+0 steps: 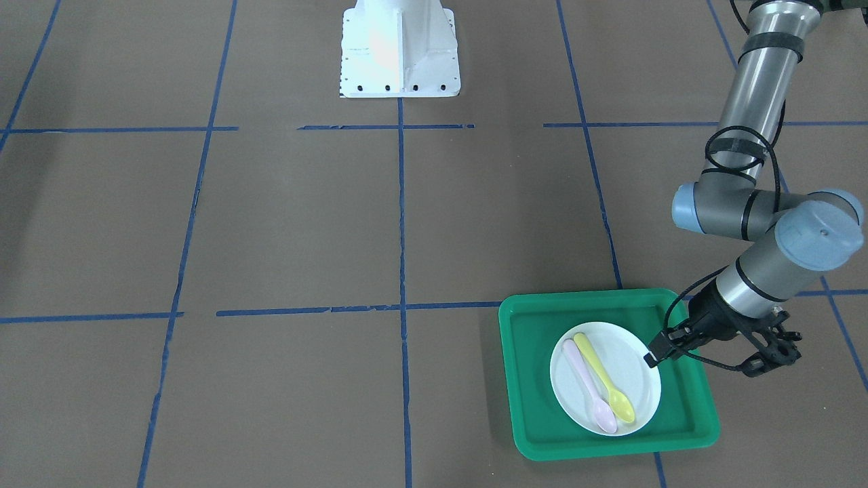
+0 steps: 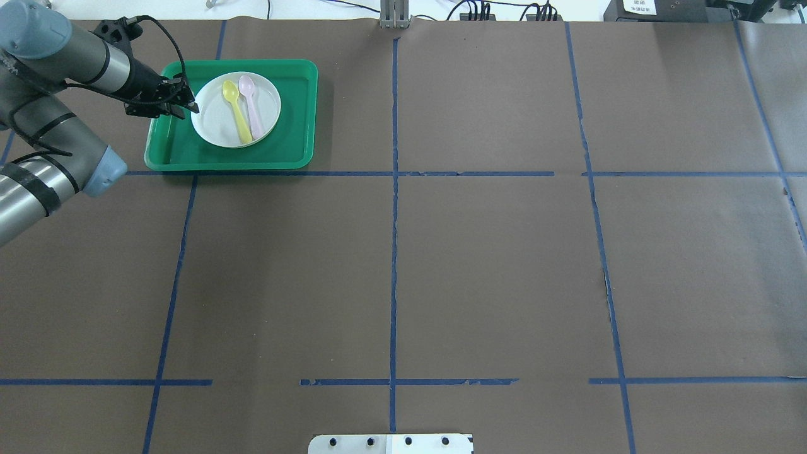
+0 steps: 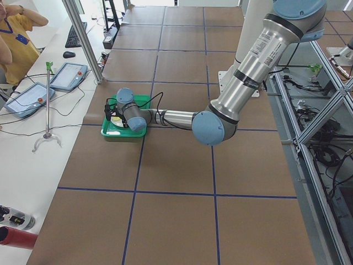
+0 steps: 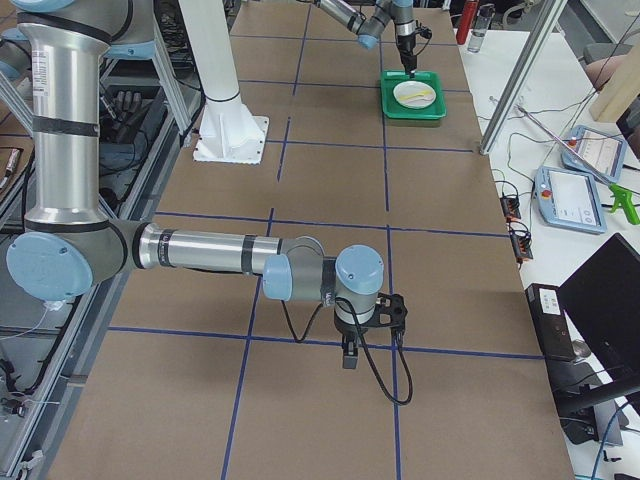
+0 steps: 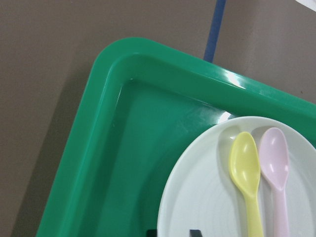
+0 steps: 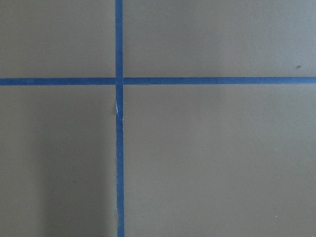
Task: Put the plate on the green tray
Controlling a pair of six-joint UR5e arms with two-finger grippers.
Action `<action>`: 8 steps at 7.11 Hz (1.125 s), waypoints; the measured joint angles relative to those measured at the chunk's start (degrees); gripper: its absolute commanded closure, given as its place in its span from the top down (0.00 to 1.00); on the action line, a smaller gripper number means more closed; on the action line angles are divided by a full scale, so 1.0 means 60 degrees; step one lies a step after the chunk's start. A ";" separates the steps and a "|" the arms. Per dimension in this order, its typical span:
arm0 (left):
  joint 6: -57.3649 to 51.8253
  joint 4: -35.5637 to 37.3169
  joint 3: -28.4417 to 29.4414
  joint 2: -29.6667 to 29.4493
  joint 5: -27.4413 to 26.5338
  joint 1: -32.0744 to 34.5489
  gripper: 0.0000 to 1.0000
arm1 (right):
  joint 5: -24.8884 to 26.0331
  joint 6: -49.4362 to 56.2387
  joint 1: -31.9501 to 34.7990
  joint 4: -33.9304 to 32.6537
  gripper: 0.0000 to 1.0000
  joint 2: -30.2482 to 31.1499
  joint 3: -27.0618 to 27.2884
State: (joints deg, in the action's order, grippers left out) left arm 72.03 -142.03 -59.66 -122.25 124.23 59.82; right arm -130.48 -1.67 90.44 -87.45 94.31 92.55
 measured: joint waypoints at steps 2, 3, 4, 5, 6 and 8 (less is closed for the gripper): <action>-0.0510 0.0638 -0.1435 0.0917 0.0176 0.0487 0.80 | 0.0004 0.0000 0.0000 0.0000 1.00 0.0000 0.0000; -0.1550 0.1357 -0.2099 0.1363 0.0348 0.0796 0.80 | 0.0006 0.0000 0.0000 0.0000 1.00 0.0000 0.0000; -0.3056 0.2336 -0.2741 0.1827 0.0440 0.1248 0.80 | 0.0007 0.0000 0.0000 0.0001 1.00 0.0000 0.0000; -0.4852 0.3477 -0.3392 0.2326 0.0474 0.1851 0.81 | 0.0008 0.0000 0.0000 0.0000 1.00 0.0000 0.0000; -0.6618 0.4547 -0.3913 0.2720 0.0489 0.2545 0.83 | 0.0008 0.0000 0.0000 0.0000 1.00 0.0000 0.0000; -1.0018 0.6283 -0.4340 0.3200 0.0784 0.4211 0.84 | 0.0008 0.0000 0.0000 0.0000 1.00 0.0000 0.0000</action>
State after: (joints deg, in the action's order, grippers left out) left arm 11.92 -104.34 -85.71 -103.05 128.94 85.08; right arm -130.43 -1.67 90.44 -87.45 94.31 92.55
